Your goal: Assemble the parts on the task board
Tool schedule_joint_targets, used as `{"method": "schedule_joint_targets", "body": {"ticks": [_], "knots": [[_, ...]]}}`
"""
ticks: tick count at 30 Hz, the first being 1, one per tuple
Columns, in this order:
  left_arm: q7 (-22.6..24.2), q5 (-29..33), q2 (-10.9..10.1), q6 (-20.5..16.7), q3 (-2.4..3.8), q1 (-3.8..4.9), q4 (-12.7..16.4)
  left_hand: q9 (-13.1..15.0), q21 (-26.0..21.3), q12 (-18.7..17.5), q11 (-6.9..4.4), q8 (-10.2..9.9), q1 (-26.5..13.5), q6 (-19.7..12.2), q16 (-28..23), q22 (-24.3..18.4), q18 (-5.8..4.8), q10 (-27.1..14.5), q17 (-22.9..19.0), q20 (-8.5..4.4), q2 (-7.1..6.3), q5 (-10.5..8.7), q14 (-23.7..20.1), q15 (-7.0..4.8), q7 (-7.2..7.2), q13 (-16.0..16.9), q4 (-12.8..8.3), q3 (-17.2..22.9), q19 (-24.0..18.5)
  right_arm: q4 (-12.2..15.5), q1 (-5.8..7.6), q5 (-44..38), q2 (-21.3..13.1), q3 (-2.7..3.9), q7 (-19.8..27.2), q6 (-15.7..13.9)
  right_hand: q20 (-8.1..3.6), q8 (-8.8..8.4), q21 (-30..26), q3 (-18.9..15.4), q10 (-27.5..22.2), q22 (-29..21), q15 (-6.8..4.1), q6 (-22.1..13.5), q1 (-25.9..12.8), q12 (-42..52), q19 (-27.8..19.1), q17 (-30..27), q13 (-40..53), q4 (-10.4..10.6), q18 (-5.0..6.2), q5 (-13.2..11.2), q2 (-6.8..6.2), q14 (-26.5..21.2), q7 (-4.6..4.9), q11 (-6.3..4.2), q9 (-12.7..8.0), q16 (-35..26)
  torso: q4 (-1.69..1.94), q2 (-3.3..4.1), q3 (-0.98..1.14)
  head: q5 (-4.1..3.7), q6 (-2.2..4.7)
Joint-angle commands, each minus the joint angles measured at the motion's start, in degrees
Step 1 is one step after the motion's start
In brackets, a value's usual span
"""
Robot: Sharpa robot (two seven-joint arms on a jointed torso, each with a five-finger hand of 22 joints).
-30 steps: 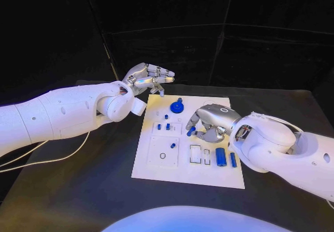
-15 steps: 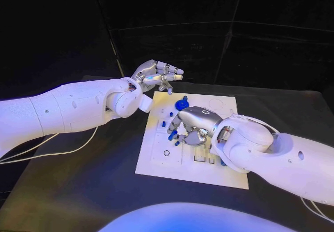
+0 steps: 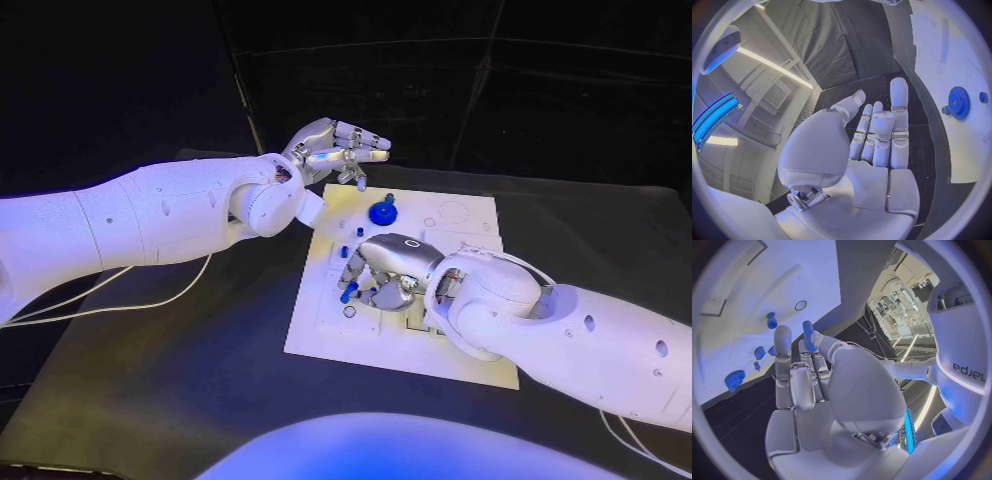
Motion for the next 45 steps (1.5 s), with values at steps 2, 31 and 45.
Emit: {"method": "schedule_joint_targets", "body": {"ticks": [2,31,45], "knots": [[0.16,0.21,0.11,0.92,0.03,0.08,-0.08,0.02,-0.35,0.29,0.09,0.26,0.11,-0.4,0.22,-0.07,0.73,-0.28,-0.09,0.58,0.28,-0.25,-0.25,0.22,0.12,0.0,-0.05,-0.4,0.0,-0.42,-0.13,-0.74,0.17,-0.02,0.81,1.99,0.15,-0.3,0.2,0.31,2.37,0.1,-0.17,0.02,-0.24,-0.15,-0.45,0.07,0.0,-0.08,0.83,0.26,0.2,2.51,0.12,-2.07,-0.08,0.2,0.0,-0.06,0.02,0.0,-0.05],[-0.25,0.21,0.11,1.28,0.02,0.08,-0.12,0.02,-0.39,0.41,0.09,0.29,0.0,-0.52,0.25,-0.1,0.73,-0.42,-0.15,0.6,0.37,-0.23,-0.28,0.24,0.13,0.02,0.06,-0.55,0.0,-2.1,-0.7,-3.09,0.33,-1.56,0.22,3.32,0.15,-0.23,0.28,0.49,2.52,0.14,-0.17,0.12,-0.34,-0.16,-0.5,-0.08,0.04,-0.33,0.83,0.47,0.2,2.48,0.11,-2.08,-0.04,0.14,-0.03,-0.09,-0.05,0.11,-0.47],[-0.36,0.21,0.04,1.29,0.02,0.09,-0.01,0.02,-0.39,0.41,0.09,0.29,0.0,-0.52,0.25,-0.1,0.73,-0.42,-0.15,0.6,0.37,-0.23,-0.28,0.24,0.13,0.02,0.06,-0.55,0.0,-2.14,-0.85,-4.34,1.29,-1.59,-0.21,4.43,0.28,-0.42,0.32,0.01,2.08,0.18,0.03,-0.4,-1.88,-0.67,-0.8,-0.43,-0.05,-0.38,0.79,1.45,-0.61,2.35,0.31,-1.93,-0.12,-0.05,0.03,-0.05,-0.05,0.05,-0.53]]}}
